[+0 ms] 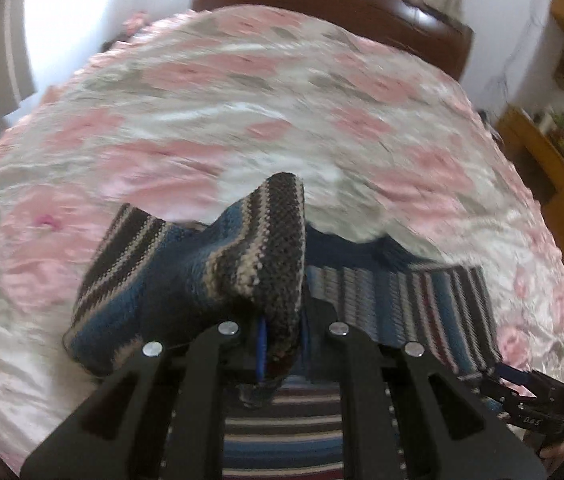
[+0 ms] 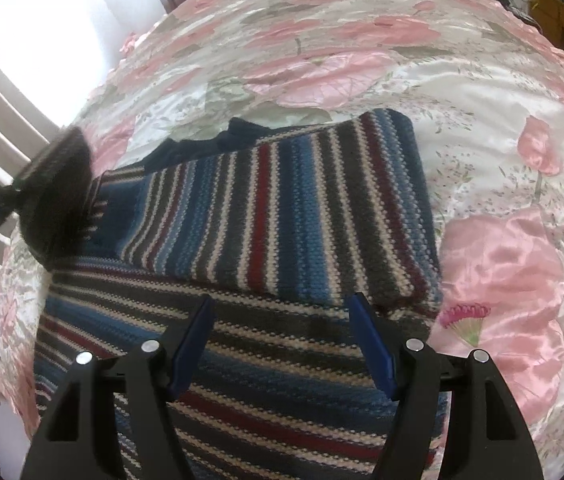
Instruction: Fold small clothes
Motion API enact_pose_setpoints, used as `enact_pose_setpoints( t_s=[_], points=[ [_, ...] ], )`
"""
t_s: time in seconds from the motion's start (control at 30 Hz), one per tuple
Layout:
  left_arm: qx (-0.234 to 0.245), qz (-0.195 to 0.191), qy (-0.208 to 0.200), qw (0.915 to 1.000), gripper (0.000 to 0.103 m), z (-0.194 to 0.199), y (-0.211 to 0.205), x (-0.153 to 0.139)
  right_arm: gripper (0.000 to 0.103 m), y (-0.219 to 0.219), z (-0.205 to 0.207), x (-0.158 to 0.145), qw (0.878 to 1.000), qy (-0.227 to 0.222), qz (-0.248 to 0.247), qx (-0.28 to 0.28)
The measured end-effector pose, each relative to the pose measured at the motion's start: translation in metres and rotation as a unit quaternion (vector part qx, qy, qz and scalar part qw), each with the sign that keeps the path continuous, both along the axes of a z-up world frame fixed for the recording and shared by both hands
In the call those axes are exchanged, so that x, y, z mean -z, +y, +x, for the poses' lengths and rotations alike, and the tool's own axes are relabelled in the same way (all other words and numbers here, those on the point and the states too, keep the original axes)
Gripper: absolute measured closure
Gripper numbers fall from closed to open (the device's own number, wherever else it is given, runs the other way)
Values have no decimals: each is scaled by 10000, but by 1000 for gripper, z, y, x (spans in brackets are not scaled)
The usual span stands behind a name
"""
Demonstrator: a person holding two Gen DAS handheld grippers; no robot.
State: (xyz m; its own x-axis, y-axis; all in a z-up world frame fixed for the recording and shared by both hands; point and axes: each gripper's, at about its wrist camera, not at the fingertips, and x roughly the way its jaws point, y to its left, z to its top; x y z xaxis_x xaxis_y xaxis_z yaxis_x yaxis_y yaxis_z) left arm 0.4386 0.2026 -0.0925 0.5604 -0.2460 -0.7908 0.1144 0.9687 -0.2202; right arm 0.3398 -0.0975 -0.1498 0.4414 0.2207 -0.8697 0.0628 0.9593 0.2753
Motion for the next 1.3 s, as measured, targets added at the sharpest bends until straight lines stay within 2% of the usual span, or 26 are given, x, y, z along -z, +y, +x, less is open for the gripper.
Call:
enact_pose_setpoints(
  t_s=[0.13, 0.27, 0.47, 0.57, 0.67, 0.77, 0.83, 0.93, 1.0, 1.13, 1.3],
  points=[
    [205, 19, 115, 9997, 92, -1, -44, 21, 33, -6, 2, 2, 10000, -13, 44, 38],
    [327, 84, 490, 9982, 91, 3, -77, 60, 33, -13, 17, 13, 9998, 151, 8, 113],
    [493, 304, 1010, 9932, 90, 6, -98, 110, 32, -20, 30, 36, 9987, 396, 197, 270],
    [564, 283, 1030, 9927, 87, 4, -95, 116, 30, -14, 32, 39, 9987, 454, 81, 207],
    [675, 10, 1111, 9915, 81, -2, -80, 102, 30, -10, 34, 36, 9986, 504, -32, 146],
    [769, -282, 965, 9919, 69, -18, -49, 73, 31, -6, 35, 27, 9983, 559, -118, 83],
    [717, -173, 811, 9940, 66, -24, -28, 59, 31, 3, 38, 20, 9969, 692, -368, -23],
    [464, 316, 731, 9957, 66, -19, 12, 52, 31, 25, 42, 4, 9967, 609, -433, -319],
    [101, 713, 769, 9944, 66, -8, 42, 56, 32, 42, 46, -7, 9967, 503, -436, -467],
    [-283, 866, 1043, 9904, 67, 13, 78, 72, 32, 88, 59, -22, 9950, 296, -351, -890],
    [-388, 662, 1385, 9874, 67, 29, 95, 103, 38, 139, 79, -17, 9905, 388, -481, -1228]
  ],
)
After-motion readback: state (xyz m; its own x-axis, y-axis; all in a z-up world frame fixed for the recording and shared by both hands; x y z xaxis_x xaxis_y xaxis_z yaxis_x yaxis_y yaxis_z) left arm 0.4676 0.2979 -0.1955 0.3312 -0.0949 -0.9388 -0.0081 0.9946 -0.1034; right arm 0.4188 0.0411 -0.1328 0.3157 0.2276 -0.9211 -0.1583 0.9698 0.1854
